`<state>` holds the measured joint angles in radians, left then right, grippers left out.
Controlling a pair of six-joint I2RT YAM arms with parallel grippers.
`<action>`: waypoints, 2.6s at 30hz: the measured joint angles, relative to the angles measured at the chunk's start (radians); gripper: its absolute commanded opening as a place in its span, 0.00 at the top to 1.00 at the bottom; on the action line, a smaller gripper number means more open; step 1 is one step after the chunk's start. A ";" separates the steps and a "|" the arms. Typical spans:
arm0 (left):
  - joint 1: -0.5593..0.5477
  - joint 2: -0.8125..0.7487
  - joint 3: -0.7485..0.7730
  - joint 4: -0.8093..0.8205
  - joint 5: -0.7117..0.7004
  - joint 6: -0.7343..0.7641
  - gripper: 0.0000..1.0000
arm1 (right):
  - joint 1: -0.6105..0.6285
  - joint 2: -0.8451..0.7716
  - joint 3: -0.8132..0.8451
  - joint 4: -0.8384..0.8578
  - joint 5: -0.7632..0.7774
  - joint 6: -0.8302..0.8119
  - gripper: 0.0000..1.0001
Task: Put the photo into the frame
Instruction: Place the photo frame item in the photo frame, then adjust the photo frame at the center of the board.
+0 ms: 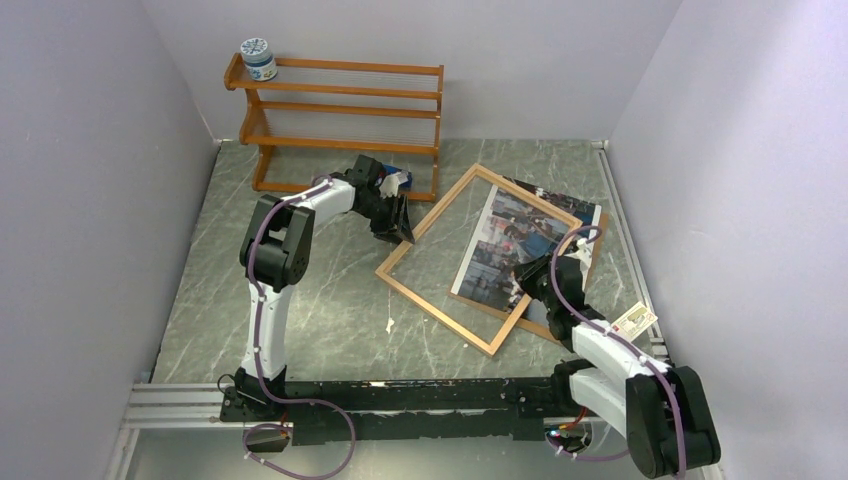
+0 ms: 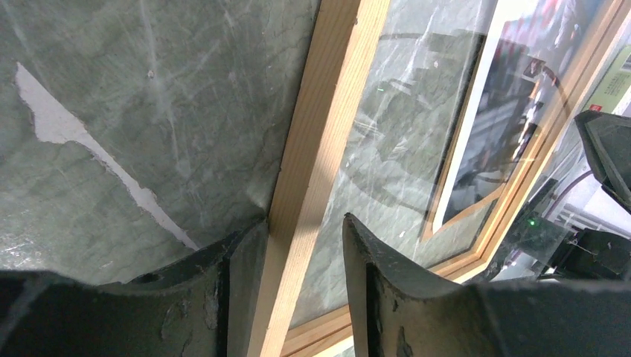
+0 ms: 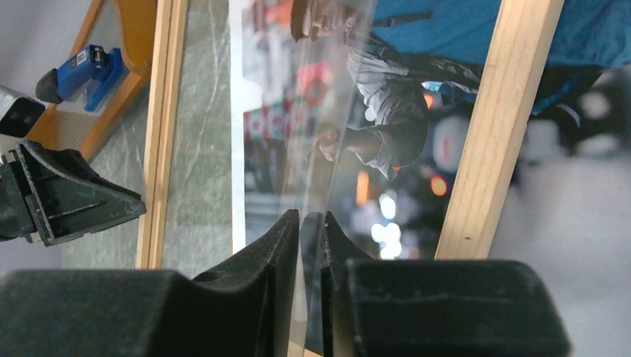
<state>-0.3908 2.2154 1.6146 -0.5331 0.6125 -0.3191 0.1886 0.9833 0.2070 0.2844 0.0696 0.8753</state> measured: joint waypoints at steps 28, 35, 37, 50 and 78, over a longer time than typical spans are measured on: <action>-0.008 0.000 0.011 -0.018 -0.035 -0.003 0.54 | -0.012 -0.021 0.283 -0.627 0.163 0.047 0.24; -0.008 0.000 0.011 -0.018 -0.035 -0.005 0.54 | -0.029 0.002 0.288 -0.695 0.192 0.041 0.24; -0.008 0.000 0.011 -0.018 -0.034 -0.005 0.54 | -0.033 0.019 0.291 -0.705 0.191 0.041 0.24; -0.012 -0.024 -0.032 0.026 -0.036 -0.008 0.51 | -0.062 0.158 0.331 -0.701 0.089 0.042 0.26; 0.008 -0.098 -0.085 0.050 -0.242 0.039 0.40 | 0.176 0.179 0.271 -0.618 -0.207 0.293 0.28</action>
<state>-0.3828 2.1170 1.5299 -0.4831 0.3702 -0.2802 0.3649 1.1625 0.4778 -0.3336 -0.1375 1.1679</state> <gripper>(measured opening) 0.590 0.733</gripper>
